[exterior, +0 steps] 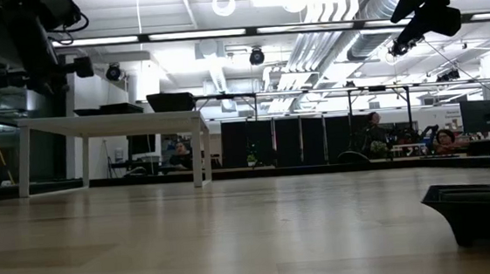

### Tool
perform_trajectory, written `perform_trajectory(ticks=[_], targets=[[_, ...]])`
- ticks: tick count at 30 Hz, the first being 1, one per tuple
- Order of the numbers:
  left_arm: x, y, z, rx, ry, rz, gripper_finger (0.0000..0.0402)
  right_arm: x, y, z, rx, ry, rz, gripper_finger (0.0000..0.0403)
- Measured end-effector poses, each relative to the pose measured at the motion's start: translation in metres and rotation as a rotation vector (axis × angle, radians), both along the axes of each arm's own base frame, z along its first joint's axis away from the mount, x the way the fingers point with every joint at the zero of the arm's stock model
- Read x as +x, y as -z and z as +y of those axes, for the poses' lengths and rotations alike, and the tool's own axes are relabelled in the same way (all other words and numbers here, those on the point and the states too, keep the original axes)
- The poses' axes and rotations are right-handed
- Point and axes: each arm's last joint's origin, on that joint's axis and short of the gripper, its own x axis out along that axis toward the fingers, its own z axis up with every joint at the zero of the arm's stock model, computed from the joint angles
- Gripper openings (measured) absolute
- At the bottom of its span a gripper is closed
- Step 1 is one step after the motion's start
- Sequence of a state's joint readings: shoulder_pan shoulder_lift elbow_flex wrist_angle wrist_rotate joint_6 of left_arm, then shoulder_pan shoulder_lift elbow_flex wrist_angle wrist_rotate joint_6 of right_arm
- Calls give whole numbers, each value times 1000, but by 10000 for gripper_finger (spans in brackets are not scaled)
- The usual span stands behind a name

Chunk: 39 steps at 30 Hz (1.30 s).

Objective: Pick & Place Mini shaped plates
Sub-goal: Stack the black leaf shaped plate on top of the black leaf shaped plate on the shelf

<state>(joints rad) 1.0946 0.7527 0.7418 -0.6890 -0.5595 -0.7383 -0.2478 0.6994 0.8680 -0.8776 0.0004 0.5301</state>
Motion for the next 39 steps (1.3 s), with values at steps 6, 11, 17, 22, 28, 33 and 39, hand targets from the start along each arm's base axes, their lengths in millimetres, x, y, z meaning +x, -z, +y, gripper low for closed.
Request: perform_trajectory(ticks=[6,11,17,22,28,33,39], targets=[[0,2,1,-17,-14,21,1,0,0,0,-15,4,1,224],[1,4,2,-26,-41,-27,1,2,-3,-1,-31,4,-30,224],[3,7,4,-29,-108,-144,1,3,-3,-1,-31,4,-35,224],[4,9,6,-37,-139,-213,1,3,-3,-1,-30,4,-37,224],[11,13,14,-69,-118,-319,1,3,-3,-1,-29,5,-38,224],[16,19,20,-112,-166,-409,1,3,-3,-1,-27,5,-38,224],[16,19,21,-111,-162,-435,1,3,-3,-1,-21,1,-39,224]])
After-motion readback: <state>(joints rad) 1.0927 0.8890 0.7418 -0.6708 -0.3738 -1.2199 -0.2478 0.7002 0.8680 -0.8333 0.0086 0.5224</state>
